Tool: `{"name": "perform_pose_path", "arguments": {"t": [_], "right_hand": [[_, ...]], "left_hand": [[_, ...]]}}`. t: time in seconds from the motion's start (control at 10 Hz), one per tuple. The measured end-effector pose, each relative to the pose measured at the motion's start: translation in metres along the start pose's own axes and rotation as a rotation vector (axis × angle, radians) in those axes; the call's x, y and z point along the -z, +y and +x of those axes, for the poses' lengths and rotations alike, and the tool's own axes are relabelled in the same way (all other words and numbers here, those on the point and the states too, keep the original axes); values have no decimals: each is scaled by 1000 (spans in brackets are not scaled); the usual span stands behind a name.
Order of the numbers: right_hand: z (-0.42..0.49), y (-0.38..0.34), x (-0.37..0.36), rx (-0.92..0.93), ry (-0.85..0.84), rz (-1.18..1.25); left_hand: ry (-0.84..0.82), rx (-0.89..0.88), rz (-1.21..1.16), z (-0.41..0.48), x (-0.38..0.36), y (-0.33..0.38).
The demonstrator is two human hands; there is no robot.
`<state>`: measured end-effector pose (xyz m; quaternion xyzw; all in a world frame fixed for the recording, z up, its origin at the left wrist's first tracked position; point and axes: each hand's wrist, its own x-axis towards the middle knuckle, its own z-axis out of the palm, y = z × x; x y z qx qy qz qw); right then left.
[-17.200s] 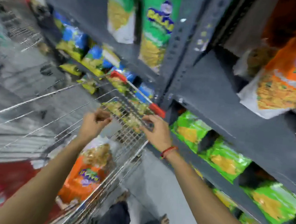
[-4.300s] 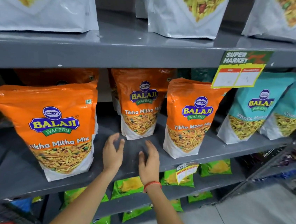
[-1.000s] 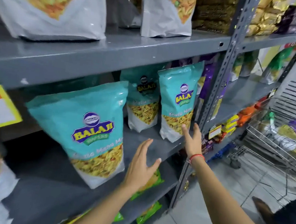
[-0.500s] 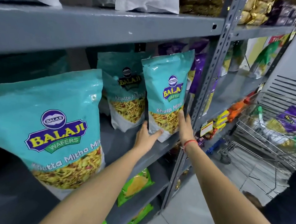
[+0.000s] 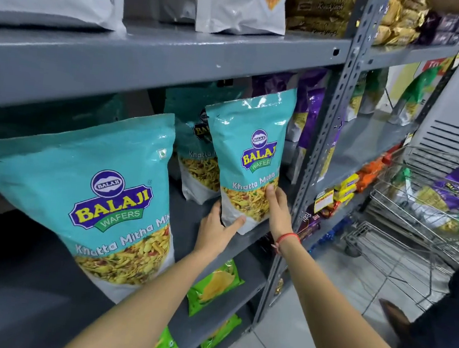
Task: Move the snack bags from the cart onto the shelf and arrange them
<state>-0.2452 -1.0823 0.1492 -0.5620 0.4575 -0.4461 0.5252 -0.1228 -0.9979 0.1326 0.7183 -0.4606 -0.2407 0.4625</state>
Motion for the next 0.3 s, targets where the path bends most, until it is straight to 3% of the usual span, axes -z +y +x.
{"name": "perform_pose_path", "arguments": {"t": [0.1, 0.3], "right_hand": [[-8, -4, 1, -29, 3, -64], [-46, -20, -2, 41, 197, 0]], "left_hand": [[-45, 18, 61, 0, 7, 4], [146, -31, -140, -29, 21, 21]]}}
